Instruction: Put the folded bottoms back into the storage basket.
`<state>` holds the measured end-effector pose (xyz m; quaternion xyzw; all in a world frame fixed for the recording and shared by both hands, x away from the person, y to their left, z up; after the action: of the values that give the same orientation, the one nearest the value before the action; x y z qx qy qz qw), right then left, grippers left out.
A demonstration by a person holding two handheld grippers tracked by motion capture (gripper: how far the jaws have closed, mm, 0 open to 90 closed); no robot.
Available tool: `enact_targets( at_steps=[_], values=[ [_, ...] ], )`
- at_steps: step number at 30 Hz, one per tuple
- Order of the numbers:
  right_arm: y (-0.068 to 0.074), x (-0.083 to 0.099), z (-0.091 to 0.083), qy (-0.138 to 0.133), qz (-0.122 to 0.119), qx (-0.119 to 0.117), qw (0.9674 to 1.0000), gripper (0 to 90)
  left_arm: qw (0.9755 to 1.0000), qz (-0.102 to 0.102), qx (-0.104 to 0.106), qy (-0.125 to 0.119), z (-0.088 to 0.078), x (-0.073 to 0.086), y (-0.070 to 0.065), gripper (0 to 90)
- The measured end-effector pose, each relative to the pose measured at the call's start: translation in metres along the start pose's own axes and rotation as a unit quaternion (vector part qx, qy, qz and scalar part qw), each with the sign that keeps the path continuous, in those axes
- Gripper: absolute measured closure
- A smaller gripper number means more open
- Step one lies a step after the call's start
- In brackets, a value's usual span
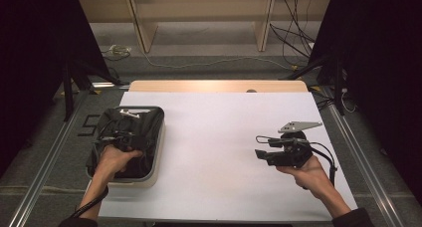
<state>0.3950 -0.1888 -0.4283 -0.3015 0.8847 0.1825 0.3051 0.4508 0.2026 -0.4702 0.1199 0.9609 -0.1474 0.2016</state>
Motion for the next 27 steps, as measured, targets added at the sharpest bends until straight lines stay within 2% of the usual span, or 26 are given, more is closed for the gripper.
enact_targets(
  at_steps=[4, 6, 10, 12, 16, 22, 24, 27],
  values=[
    [0.001, 0.001, -0.004, -0.004, 0.001, 0.001, 1.0, 36.7, 0.9997, 0.016, 0.003, -0.018, -0.014, -0.004, -0.009, 44.0],
    [0.001, 0.001, -0.006, -0.006, 0.0, 0.002, 1.0, 36.7, 0.9992, 0.024, 0.005, -0.031, -0.02, -0.008, -0.015, 46.1],
    [0.001, 0.003, -0.006, -0.006, -0.001, 0.001, 1.0, 36.7, 0.998, 0.045, 0.008, -0.045, -0.021, -0.01, -0.024, 62.2],
    [0.001, 0.004, -0.005, -0.004, -0.001, 0.001, 1.0, 36.7, 0.998, 0.058, 0.005, -0.026, -0.015, -0.006, -0.026, 69.5],
    [0.001, 0.005, -0.004, -0.002, -0.002, 0.002, 1.0, 36.7, 0.9984, 0.052, -0.018, -0.007, 0.0, -0.001, -0.02, 79.9],
    [0.001, 0.005, -0.004, -0.006, -0.001, 0.002, 1.0, 36.8, 0.9992, 0.037, -0.007, 0.008, 0.021, 0.007, -0.012, 87.6],
    [0.002, 0.006, -0.004, -0.007, -0.003, 0.001, 1.0, 36.8, 0.9993, 0.036, -0.003, 0.007, 0.019, 0.006, -0.011, 87.3],
    [0.005, 0.006, -0.004, -0.01, -0.004, -0.004, 0.9999, 36.7, 0.9995, 0.033, 0.004, -0.002, 0.014, 0.004, -0.012, 81.3]
  ],
)
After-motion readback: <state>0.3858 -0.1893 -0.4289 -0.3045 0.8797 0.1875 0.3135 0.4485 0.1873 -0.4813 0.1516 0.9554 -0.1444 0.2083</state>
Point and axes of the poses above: each handheld gripper's, and its own axes: z roughly forward along the jaws, x roughly out of its underside, y roughly to its left, the point moved 8 cm from there along z, roughly forward along the jaws, and after that the axes turned 6 degrees about y, right-handed, at the moved point
